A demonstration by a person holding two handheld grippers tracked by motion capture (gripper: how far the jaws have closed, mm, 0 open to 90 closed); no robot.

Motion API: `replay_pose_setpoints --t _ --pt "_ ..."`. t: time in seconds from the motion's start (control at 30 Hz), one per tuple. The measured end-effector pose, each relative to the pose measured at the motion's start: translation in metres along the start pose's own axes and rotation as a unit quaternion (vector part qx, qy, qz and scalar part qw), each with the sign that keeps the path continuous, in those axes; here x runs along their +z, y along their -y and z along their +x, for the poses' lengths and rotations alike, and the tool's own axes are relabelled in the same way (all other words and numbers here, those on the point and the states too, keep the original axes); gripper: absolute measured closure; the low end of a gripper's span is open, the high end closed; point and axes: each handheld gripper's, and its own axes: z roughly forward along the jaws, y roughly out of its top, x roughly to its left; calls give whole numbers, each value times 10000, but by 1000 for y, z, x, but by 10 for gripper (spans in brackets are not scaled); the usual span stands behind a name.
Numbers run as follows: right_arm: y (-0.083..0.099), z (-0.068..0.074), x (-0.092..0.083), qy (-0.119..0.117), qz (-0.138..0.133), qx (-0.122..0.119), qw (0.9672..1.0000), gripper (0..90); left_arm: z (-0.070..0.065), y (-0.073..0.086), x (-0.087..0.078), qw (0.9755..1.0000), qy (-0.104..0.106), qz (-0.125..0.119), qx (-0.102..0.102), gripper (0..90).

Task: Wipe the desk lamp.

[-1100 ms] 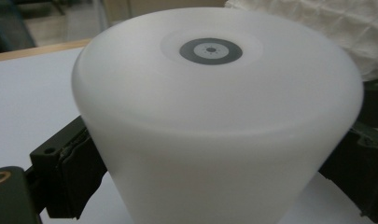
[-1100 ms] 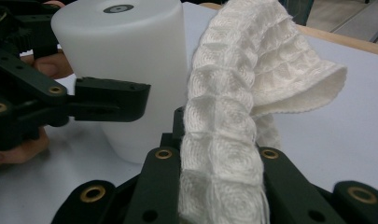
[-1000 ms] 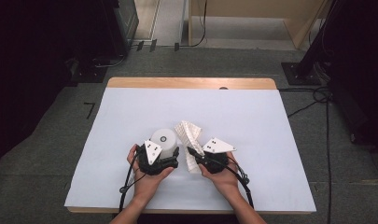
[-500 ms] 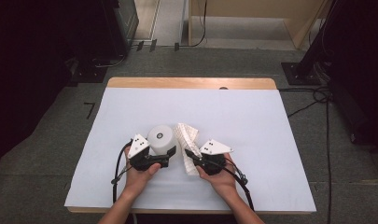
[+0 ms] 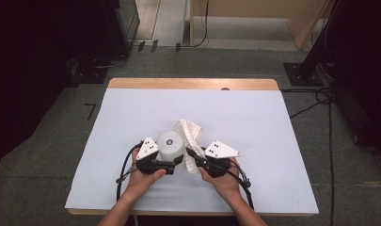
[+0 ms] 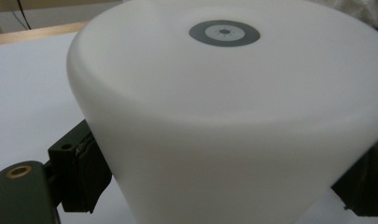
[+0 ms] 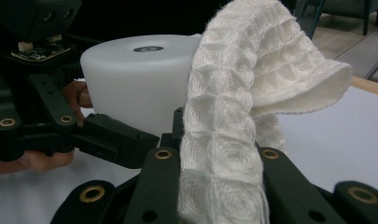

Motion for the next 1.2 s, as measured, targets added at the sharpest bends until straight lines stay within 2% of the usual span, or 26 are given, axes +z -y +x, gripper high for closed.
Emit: replay_pose_setpoints --t 0.1,0.3,0.4,0.47,0.57,0.73,0.83,0.97,1.07,1.2 --pt "1 -1 1 -24 19 0 10000 788 1 -1 -2 10000 -24 1 11 87" --pt "18 -3 18 -91 495 114 9987 787 6 -5 -10 9998 -74 -185 -67 87" --pt "22 -3 21 -105 596 118 9981 787 7 -5 -10 9997 -91 -226 -60 87" --pt "20 -3 20 -75 552 115 9984 787 5 -5 -9 9997 -110 -199 29 87" --pt "14 -3 15 -66 373 103 9992 787 -1 -3 -4 9994 -202 -40 278 87" --pt "2 -2 3 0 107 63 9999 788 -3 -2 0 9993 -187 13 309 87" --pt "4 -3 4 -53 156 68 9998 787 -4 -4 -3 9992 -240 -58 324 87" --pt "14 -5 13 -41 383 130 9992 788 -6 -6 -5 9987 -306 -164 361 87" --pt "18 -7 17 -38 480 203 9986 788 -6 -6 -5 9988 -273 -229 345 87" --pt "16 -7 14 -31 436 197 9989 787 -5 -5 -2 9985 -375 -182 350 87"
